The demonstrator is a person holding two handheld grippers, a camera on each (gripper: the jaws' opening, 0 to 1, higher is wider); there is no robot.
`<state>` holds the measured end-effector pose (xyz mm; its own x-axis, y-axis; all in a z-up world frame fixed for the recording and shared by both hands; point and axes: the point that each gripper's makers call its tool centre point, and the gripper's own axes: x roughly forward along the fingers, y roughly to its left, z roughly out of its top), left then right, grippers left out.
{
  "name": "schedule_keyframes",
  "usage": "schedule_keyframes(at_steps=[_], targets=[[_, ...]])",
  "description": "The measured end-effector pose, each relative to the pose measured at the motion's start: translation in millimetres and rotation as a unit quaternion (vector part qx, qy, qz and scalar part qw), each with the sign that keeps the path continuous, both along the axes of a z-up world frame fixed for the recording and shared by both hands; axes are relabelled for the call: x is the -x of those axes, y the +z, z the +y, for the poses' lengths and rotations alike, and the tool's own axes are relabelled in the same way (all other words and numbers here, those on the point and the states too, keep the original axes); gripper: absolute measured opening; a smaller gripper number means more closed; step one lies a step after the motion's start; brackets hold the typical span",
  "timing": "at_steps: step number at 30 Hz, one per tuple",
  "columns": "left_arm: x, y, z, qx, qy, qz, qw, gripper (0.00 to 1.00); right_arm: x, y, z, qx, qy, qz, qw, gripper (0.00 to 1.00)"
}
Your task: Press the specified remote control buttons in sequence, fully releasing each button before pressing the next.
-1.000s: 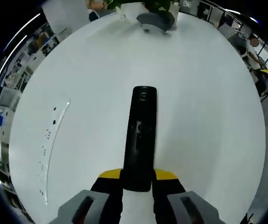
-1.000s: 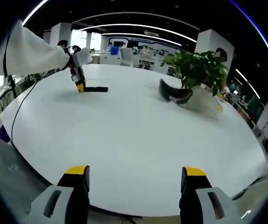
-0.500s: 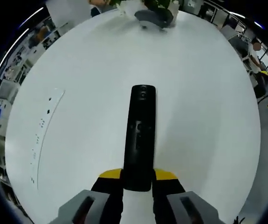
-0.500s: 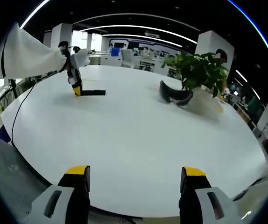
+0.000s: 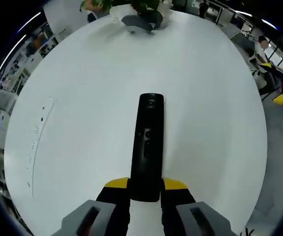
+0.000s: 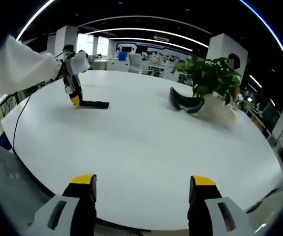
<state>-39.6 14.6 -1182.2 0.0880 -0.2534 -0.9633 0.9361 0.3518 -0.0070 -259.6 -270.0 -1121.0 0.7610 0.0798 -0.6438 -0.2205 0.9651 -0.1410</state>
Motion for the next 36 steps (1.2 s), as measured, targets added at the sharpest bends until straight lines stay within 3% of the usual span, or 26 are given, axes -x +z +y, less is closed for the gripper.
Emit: schedule_keyframes(at_steps=[9,22,33,36], targets=[[24.8,3.4,-4,0.003,-0.019,-0.004,0.9998,0.21,-1,1.8,2,0.001,0.004,-0.007,1.0000,0.76],[82.1,5.1,-15,0.005,-0.044,0.001,0.9990,0.21,0,-0.2,4,0.006,0.015,-0.003,0.9999,0.75],[116.2,8.9,-20,0.005,-0.044,-0.001,0.9990,0.21,1,-1.5,4,0.004,0.017,0.000,0.9999,0.74],[125.8,11.4,-23,0.009,-0.044,-0.005,0.9990,0.21,-1,3.1,0,0.011,0.007,-0.016,0.9998,0.78]])
